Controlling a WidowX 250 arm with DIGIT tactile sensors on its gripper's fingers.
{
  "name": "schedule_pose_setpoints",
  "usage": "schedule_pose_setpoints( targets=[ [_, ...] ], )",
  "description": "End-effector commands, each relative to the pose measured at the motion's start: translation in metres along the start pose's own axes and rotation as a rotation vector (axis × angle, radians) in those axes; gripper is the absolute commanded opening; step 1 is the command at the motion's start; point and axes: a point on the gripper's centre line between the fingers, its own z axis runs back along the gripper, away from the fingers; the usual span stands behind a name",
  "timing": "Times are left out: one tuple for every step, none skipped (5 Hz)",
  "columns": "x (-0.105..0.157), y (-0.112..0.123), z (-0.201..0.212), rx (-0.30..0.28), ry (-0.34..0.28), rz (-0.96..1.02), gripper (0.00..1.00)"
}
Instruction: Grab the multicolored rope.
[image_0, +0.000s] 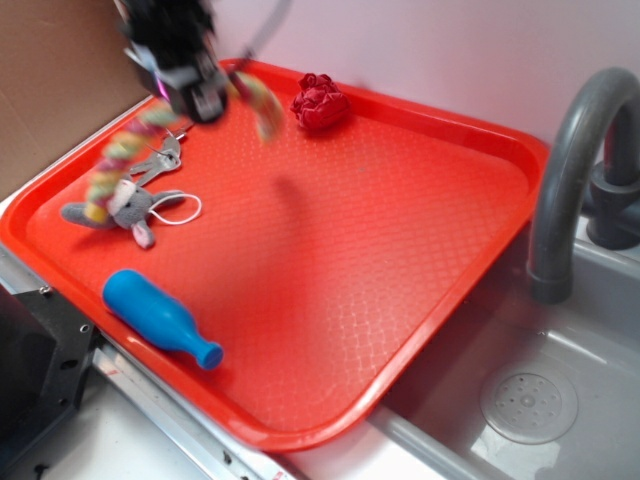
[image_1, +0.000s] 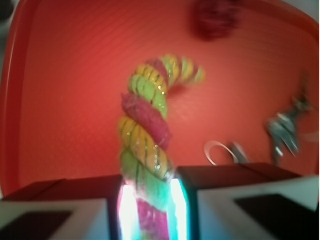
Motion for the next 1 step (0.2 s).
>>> schedule_pose_setpoints(
  targets=[
    [-0.0104,0.0104,0.0259,-0.086,-0.113,0.197,0.00]
  ],
)
